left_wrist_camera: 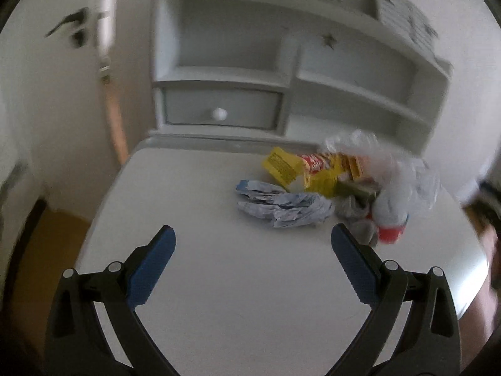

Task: Collect trash
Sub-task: 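Grasp the crumpled blue paper with left tool while right tool grasps the chip bag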

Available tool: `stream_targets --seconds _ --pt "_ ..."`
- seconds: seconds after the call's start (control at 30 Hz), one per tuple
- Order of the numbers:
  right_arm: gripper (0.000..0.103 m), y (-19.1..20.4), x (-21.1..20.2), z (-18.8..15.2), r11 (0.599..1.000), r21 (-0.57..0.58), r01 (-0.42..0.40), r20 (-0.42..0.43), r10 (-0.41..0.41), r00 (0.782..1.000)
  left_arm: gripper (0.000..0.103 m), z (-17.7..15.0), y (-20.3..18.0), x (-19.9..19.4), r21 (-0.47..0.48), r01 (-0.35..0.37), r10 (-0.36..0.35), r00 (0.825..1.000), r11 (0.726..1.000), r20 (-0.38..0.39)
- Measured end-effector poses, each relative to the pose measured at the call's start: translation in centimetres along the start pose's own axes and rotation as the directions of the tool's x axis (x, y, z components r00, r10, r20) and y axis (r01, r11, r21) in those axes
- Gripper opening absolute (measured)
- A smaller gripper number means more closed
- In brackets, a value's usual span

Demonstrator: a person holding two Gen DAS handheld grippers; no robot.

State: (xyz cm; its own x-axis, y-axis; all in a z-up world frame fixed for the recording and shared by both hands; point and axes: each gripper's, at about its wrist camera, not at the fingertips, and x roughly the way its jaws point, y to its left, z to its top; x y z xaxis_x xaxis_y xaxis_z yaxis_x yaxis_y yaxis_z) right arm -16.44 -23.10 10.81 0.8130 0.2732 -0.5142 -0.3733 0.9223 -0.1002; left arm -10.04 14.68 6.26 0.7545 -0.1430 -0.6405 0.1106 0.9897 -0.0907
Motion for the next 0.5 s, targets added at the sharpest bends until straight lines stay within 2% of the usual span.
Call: stream_targets --seconds 0.03,0.1,0.23,0.4,0.5 --pt "0.097 -0.2 1.4 0.4 0.999 -0.030 -0.023 -0.018 0.023 1.000 0.097 0.4 0.2 0.6 0.057 0.030 -0.029 0.999 0.998 -0.025" --pt "0.097 -1.2 3.6 0.6 0.994 -0.086 -0.073 -0.049 0.069 0.996 0.097 1.5 0.4 2.3 0.140 0.046 -0.039 0.998 0.989 -0.053" --pt "0.097 -2.3 7.4 1.3 0.984 -0.097 -0.149 -0.100 0.139 0.985 0.096 2.5 -0.5 4.9 0.265 0.116 -0.082 0.987 0.957 -0.136" --pt "0.097 -3.2 12.0 2.3 0.975 -0.025 -0.220 -0.184 0.212 0.960 0.096 3.2 -3.1 7.7 0.373 0.172 -0.111 0.977 0.912 -0.180" --pt "0.097 -3.0 13.4 2.8 0.971 -0.040 -0.234 -0.208 0.221 0.953 0.096 3.3 -4.0 9.3 0.377 0.203 -0.136 0.971 0.904 -0.196"
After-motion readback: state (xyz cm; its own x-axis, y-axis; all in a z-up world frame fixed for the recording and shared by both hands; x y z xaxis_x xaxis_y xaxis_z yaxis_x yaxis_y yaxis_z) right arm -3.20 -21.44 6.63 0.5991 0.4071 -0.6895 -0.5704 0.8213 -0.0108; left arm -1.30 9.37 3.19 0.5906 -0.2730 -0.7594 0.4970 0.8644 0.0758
